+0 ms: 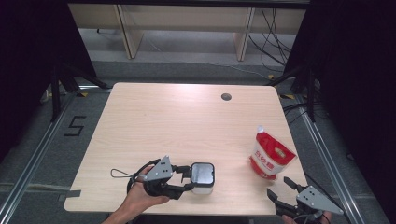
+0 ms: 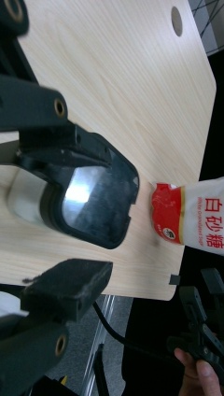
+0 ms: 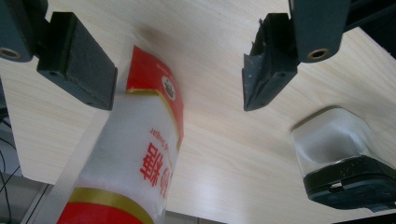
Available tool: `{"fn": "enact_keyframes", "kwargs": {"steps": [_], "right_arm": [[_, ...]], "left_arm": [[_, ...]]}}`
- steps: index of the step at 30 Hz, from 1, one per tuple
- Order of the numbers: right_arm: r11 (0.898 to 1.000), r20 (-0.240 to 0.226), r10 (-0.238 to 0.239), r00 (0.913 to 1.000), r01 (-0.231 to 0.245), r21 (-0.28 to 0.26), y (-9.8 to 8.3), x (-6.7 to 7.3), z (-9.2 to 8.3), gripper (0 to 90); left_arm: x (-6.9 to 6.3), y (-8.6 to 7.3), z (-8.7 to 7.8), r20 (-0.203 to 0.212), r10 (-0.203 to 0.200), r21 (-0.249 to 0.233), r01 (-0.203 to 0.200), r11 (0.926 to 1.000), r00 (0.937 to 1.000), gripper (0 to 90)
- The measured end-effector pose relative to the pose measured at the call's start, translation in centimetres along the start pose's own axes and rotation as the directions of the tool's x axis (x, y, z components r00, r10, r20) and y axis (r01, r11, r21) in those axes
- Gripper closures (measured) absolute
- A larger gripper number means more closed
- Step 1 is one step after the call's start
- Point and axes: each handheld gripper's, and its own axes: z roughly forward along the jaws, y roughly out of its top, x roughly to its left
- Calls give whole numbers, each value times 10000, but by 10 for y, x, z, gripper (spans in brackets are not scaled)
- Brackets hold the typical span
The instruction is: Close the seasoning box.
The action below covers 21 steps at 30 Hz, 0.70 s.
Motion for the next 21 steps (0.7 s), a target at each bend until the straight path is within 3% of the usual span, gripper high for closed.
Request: {"fn": "enact_keyframes", "kwargs": {"steps": [3,4,6,8,12,14,16,18,21], "right_arm": [[10000,64,18,10000,-18,63,0,1,0,269],[9999,89,102,9999,-103,101,0,2,0,266],[9998,57,-215,9998,215,6,0,0,2,251],[9998,79,-203,9998,204,-18,0,0,1,244],[10000,-4,-42,10000,42,22,1,1,1,229],[9998,175,-204,9996,205,-82,0,0,1,222],[9996,171,-249,9995,251,-88,0,0,2,218],[9999,83,-155,9998,156,-48,0,1,2,213],[10000,-60,-54,10000,54,-38,1,1,3,211]], "left_arm": [[2,-6,-4,-246,-271,-97,268,9996,9993,320],[4,-7,-6,-424,-220,92,224,9997,9989,302],[5,-11,-6,-551,-331,174,341,9993,9979,268],[6,-14,-7,-441,-346,256,357,9990,9984,249],[4,-21,-10,-655,-332,469,363,9982,9973,185],[4,-24,-13,-654,-428,456,459,9979,9969,155],[4,-28,-16,-526,-330,398,351,9986,9981,148],[3,-32,-18,-561,-616,316,635,9975,9965,149],[3,-35,-21,-625,-635,367,659,9971,9960,149]]}}
